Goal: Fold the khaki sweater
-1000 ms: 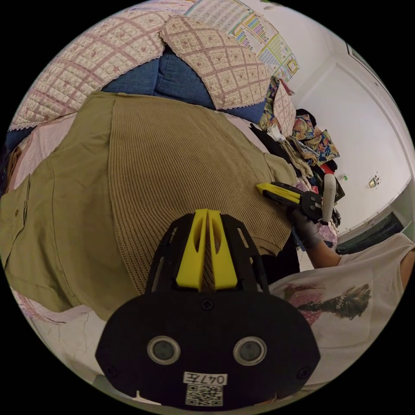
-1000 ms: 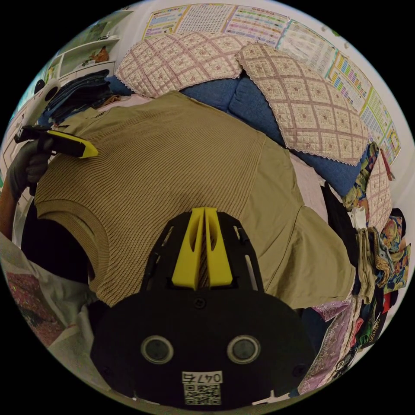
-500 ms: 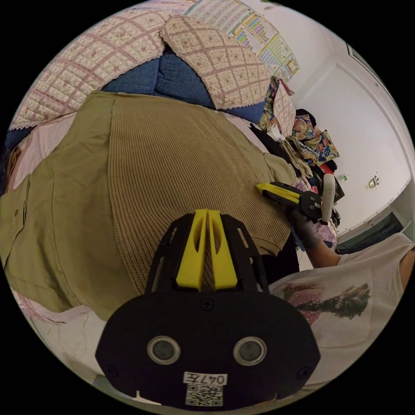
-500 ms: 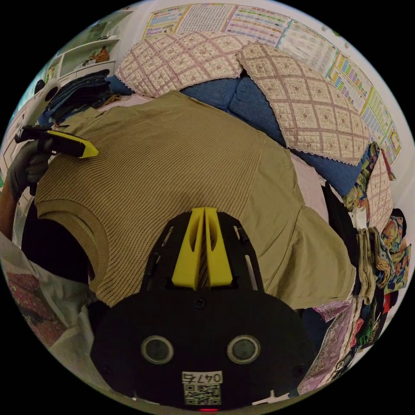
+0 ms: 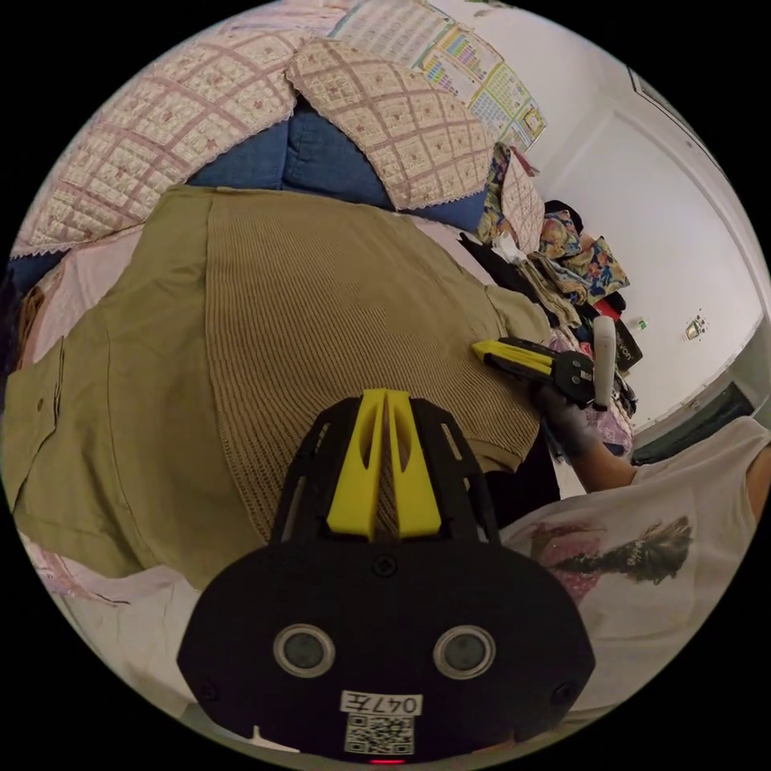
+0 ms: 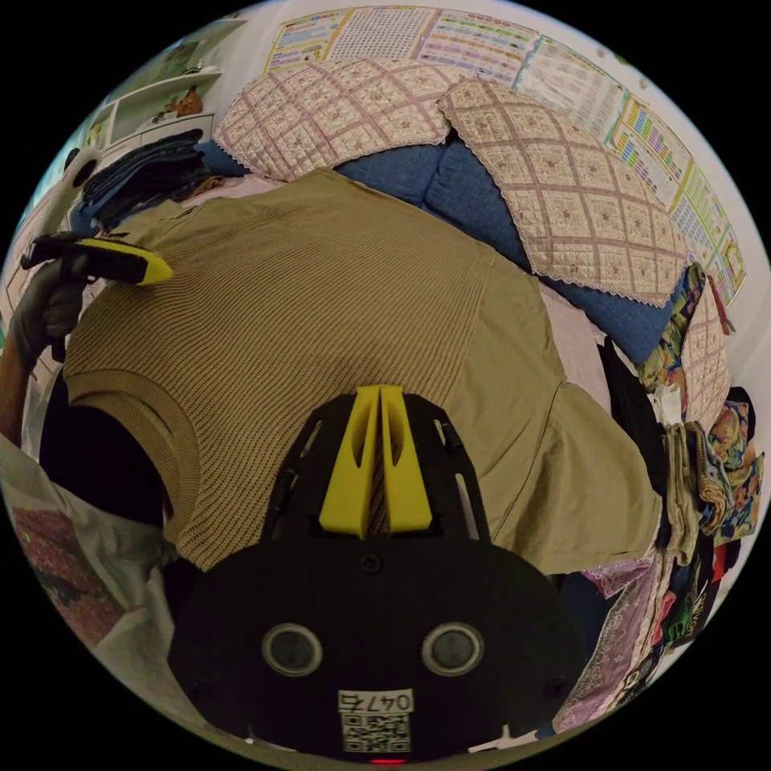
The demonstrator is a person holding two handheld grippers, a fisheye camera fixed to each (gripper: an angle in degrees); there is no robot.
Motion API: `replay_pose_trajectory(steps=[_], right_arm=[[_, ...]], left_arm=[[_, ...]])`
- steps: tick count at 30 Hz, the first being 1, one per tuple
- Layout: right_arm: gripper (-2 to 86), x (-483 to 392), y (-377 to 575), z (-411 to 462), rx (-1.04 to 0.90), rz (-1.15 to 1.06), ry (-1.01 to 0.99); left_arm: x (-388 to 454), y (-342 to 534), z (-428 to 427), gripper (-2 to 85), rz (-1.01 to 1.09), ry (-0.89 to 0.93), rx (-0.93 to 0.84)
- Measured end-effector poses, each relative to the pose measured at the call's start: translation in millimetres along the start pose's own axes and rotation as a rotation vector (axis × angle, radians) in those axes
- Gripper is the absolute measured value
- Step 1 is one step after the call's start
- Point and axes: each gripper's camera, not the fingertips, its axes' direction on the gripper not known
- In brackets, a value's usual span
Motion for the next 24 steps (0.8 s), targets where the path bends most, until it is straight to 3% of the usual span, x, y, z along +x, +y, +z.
replay_pose_trajectory(steps=[6, 10, 14, 20, 24], right_arm=[[-1.3, -1.5, -0.9, -0.1, 0.004, -0.004, 0.003], [-1.3, -5.0, -3.2, 0.7, -0.003, -0.016, 0.016], [-1.2, -7.3, -3.8, 0.4, -0.003, -0.015, 0.025], [-1.2, -12.5, -8.0, 2.7, -0.020, -0.035, 0.035], [-1.3, -16.0, -9.8, 3.3, -0.026, -0.043, 0.049]], left_arm=[[-111.1, 86.5, -151.9, -0.9, -0.175, -0.157, 0.218], [-208.4, 141.8, -183.9, -0.9, -0.306, -0.142, 0.165], [-288.4, 202.4, -225.9, -0.9, -0.454, -0.279, 0.111], [-359.2, 282.5, -329.2, -1.0, -0.580, -0.384, 0.222], [-409.0, 323.7, -361.4, -0.8, -0.602, -0.200, 0.285]])
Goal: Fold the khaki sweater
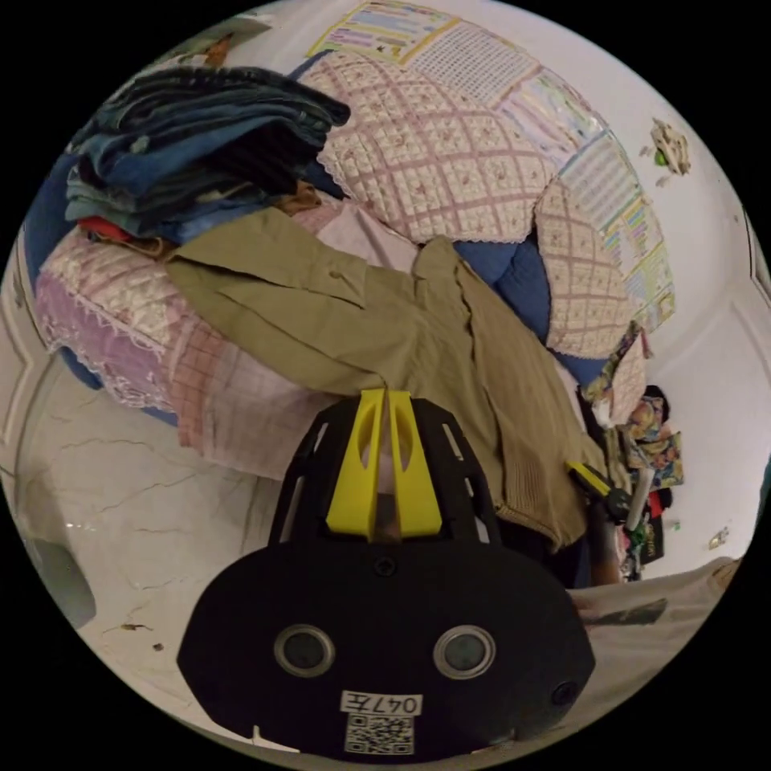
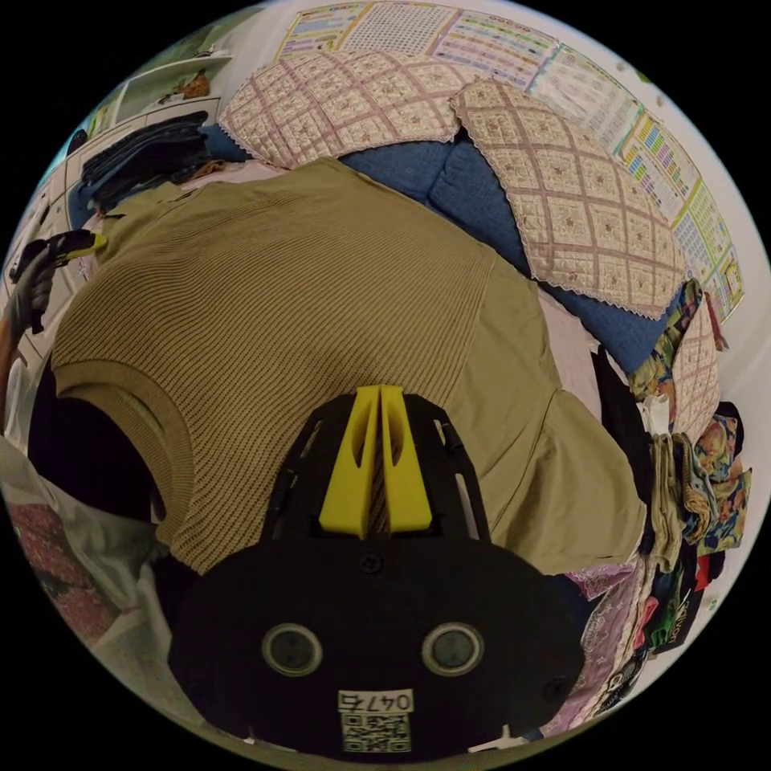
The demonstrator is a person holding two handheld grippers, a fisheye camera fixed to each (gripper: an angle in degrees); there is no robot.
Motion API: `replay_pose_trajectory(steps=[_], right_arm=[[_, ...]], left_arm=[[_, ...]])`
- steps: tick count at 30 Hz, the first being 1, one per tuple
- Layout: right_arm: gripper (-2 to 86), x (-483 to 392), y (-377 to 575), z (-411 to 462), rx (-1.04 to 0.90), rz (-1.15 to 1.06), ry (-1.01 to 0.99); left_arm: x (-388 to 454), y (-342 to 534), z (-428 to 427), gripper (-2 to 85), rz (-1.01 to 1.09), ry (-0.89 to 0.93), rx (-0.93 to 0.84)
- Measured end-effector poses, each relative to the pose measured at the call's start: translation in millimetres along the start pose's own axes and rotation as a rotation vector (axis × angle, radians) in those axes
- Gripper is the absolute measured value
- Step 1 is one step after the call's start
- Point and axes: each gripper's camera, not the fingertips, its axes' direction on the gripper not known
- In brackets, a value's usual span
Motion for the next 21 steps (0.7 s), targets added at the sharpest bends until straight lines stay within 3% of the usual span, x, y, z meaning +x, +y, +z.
replay_pose_trajectory(steps=[13, 18, 21], right_arm=[[-1.3, -5.3, -2.8, 0.0, 0.001, 0.003, 0.001], [-1.2, -8.8, -4.9, 1.0, -0.003, -0.014, 0.007], [-1.2, -9.9, -5.9, 1.4, -0.005, -0.016, 0.007]], left_arm=[[-117.5, 0.2, -69.0, 4.7, -0.159, -0.135, 0.035], [-135.8, 2.2, -88.8, 7.0, -0.151, 0.094, 0.042], [-130.9, -9.5, -86.4, 8.0, -0.145, 0.099, 0.044]])
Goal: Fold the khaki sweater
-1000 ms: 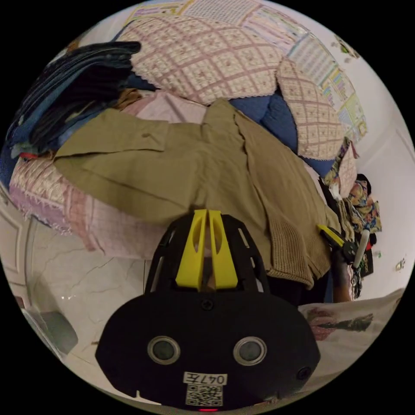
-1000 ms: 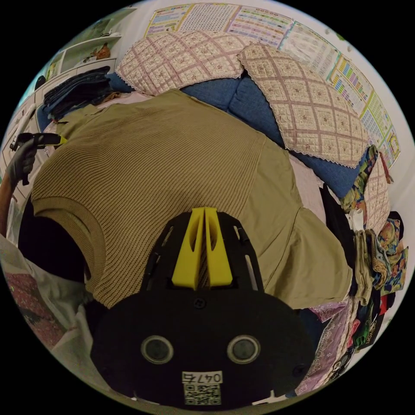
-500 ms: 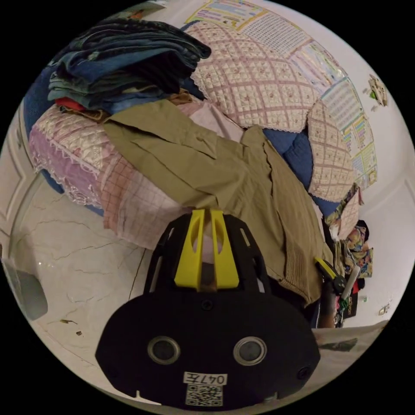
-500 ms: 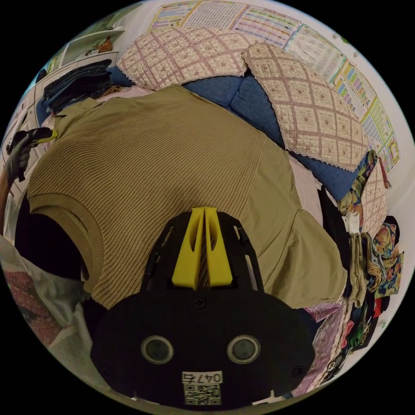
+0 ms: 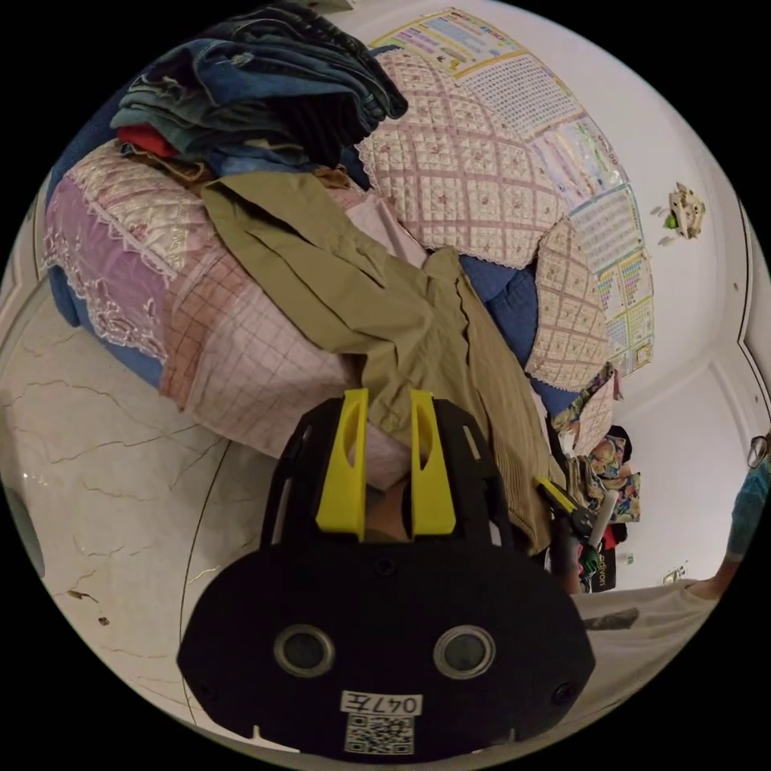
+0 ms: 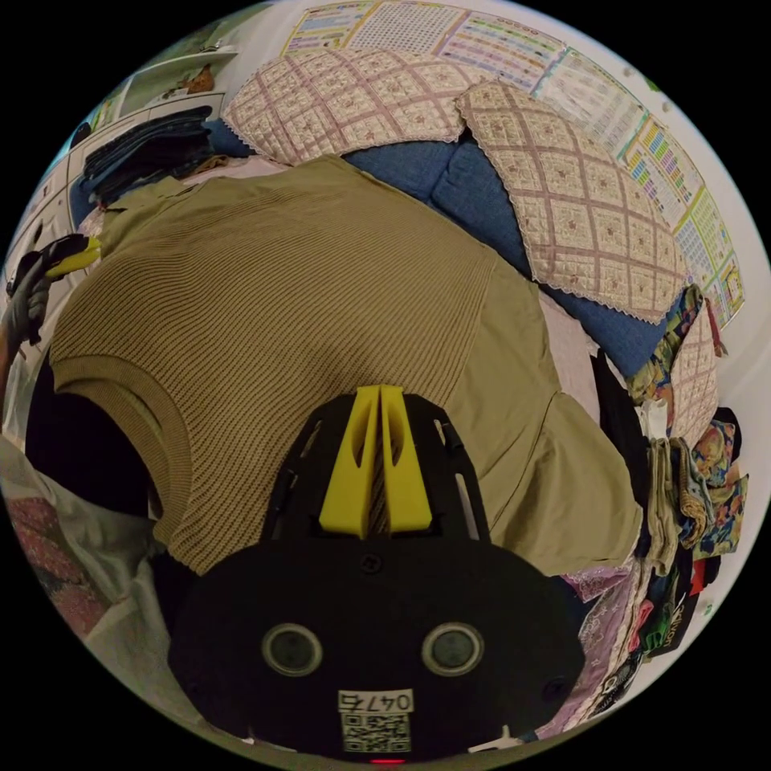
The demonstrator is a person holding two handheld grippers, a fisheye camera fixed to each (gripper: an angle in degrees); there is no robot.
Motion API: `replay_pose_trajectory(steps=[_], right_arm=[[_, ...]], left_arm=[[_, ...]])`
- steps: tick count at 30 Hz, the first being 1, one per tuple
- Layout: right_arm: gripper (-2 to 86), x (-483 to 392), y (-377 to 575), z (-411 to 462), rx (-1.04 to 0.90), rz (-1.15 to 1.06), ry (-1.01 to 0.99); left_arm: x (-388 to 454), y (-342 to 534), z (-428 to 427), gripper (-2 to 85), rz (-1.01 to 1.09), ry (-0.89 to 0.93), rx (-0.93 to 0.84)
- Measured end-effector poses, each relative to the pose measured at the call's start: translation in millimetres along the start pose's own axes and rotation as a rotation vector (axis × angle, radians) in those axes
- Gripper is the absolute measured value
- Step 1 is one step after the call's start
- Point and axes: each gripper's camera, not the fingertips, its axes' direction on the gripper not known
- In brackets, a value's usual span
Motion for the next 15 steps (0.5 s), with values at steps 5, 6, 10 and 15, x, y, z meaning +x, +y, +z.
replay_pose_trajectory(steps=[5, 6, 10, 15], right_arm=[[-1.2, 0.2, 0.8, -1.1, 0.007, 0.018, -0.007], [-1.2, 0.1, 0.8, -1.2, 0.008, 0.020, -0.008], [-1.2, -1.6, -0.6, -0.3, 0.004, 0.016, -0.005], [-1.2, -4.4, -2.6, 0.8, -0.003, 0.002, 0.001]], left_arm=[[12.4, -20.3, 9.0, 2.2, -0.029, -0.018, -0.016], [21.8, -24.7, 6.9, 0.5, -0.016, -0.029, -0.013], [56.1, -35.2, -12.1, -0.7, 0.031, -0.109, 0.042], [95.1, -52.2, -6.4, -0.4, 0.041, -0.157, 0.004]])
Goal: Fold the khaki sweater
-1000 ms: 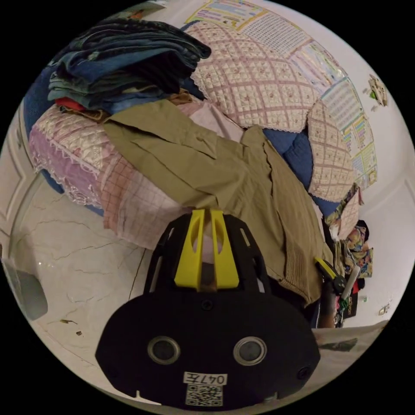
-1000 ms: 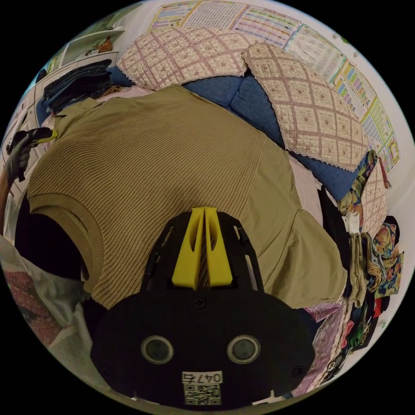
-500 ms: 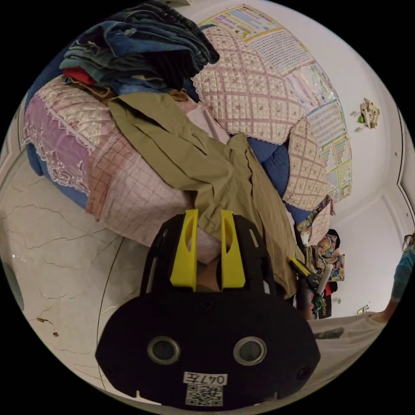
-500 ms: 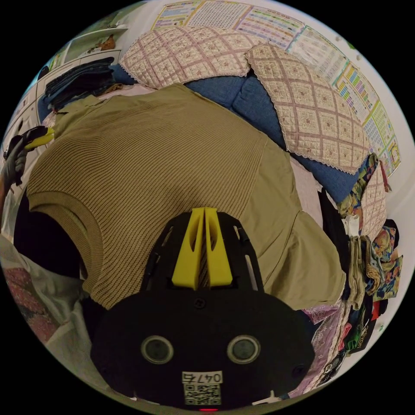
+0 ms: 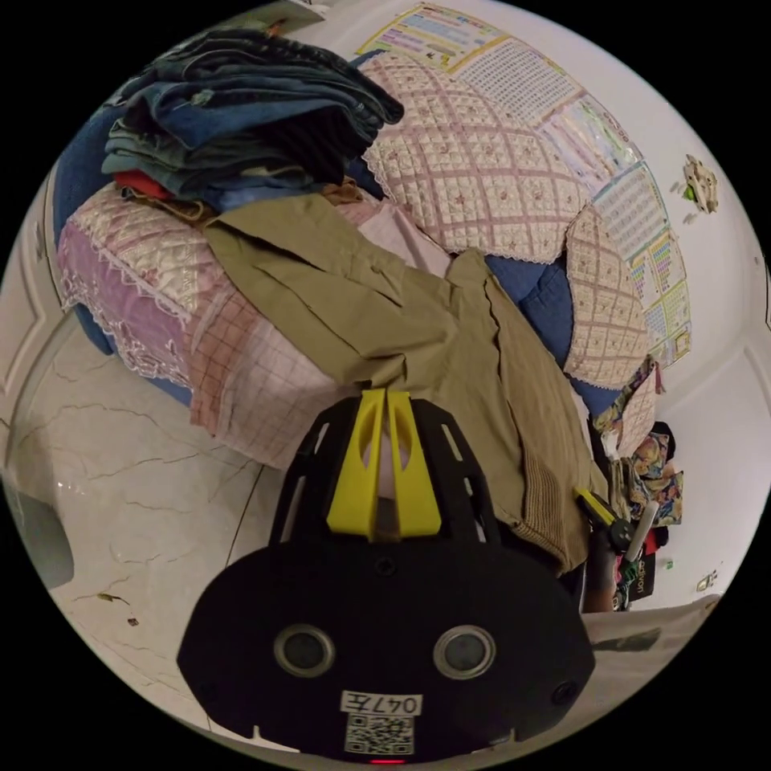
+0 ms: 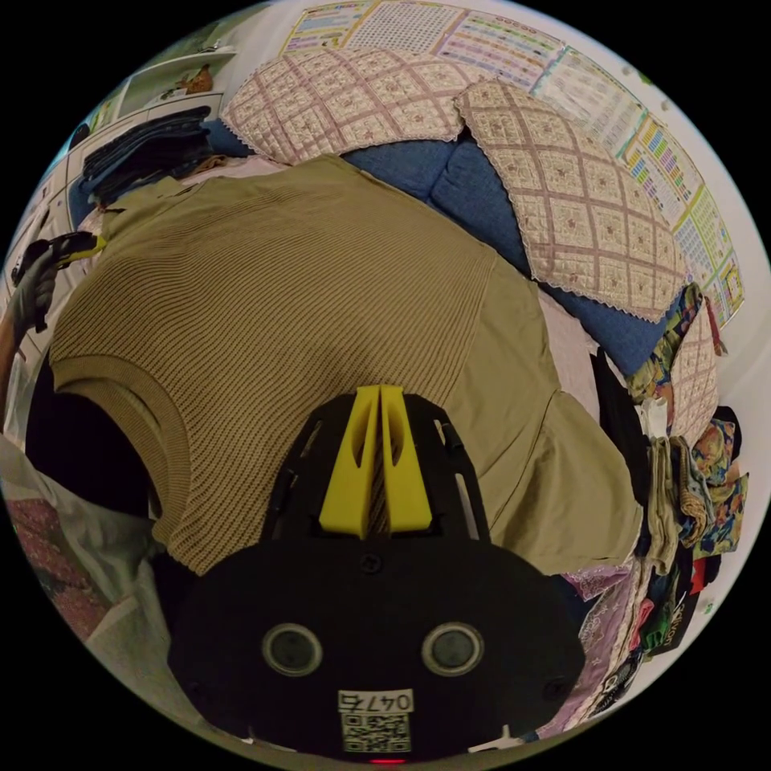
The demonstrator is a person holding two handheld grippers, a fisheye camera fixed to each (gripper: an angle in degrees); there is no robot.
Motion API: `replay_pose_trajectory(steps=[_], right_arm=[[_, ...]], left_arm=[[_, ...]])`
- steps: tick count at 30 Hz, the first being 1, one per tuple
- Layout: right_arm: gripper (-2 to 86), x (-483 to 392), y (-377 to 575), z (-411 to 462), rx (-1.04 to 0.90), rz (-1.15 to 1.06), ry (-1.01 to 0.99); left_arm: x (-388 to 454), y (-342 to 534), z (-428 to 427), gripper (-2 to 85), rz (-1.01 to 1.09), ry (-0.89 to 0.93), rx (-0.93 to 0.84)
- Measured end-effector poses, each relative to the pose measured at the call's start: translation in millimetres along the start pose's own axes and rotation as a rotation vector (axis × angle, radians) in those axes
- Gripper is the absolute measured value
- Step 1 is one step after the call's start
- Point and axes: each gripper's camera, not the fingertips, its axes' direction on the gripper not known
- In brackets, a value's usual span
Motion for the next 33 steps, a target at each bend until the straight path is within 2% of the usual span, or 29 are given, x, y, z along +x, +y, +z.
replay_pose_trajectory(steps=[4, 7, 10, 12, 16, 18, 22, 25, 27, 30, 33], right_arm=[[-1.2, -0.2, 0.6, -0.7, 0.006, 0.009, -0.002], [-1.2, -1.1, 0.1, -0.5, 0.006, 0.009, -0.002], [-1.2, -3.5, -2.0, 0.7, 0.000, -0.004, 0.006], [-1.2, -5.7, -3.6, 1.5, -0.006, -0.015, 0.014], [-1.2, -8.1, -3.8, 1.2, -0.006, -0.022, 0.028], [-1.2, -6.8, -2.4, 0.4, 0.001, -0.009, 0.021], [-1.2, -3.1, -1.4, 0.7, 0.006, 0.013, -0.003], [-1.2, -3.0, -2.6, 2.6, -0.003, 0.003, -0.011], [-1.2, -3.3, -3.5, 3.6, -0.007, -0.004, -0.011], [-1.2, -3.7, -5.1, 5.5, -0.017, -0.011, -0.011], [-1.2, -4.3, -6.2, 6.8, -0.024, -0.016, -0.008]], left_arm=[[24.0, 1.3, 0.1, 2.5, -0.035, -0.014, -0.018], [61.7, 12.8, -32.0, 4.5, -0.060, -0.151, 0.055], [159.8, 28.9, -72.0, 3.2, 0.091, -0.318, 0.205], [248.5, 33.3, -80.4, 0.8, 0.272, -0.321, 0.271], [373.5, 44.7, -61.3, -0.7, 0.455, -0.324, 0.329], [443.1, 61.2, -35.1, -0.9, 0.546, -0.228, 0.354], [524.4, 76.8, 19.1, -1.0, 0.677, -0.023, 0.297], [568.3, 73.0, 70.2, -1.0, 0.636, 0.029, 0.200], [589.9, 66.4, 117.0, -1.0, 0.574, 0.147, 0.076], [619.6, 72.3, 180.7, -1.0, 0.591, 0.296, -0.026], [629.5, 82.2, 253.5, -1.0, 0.521, 0.241, -0.097]])
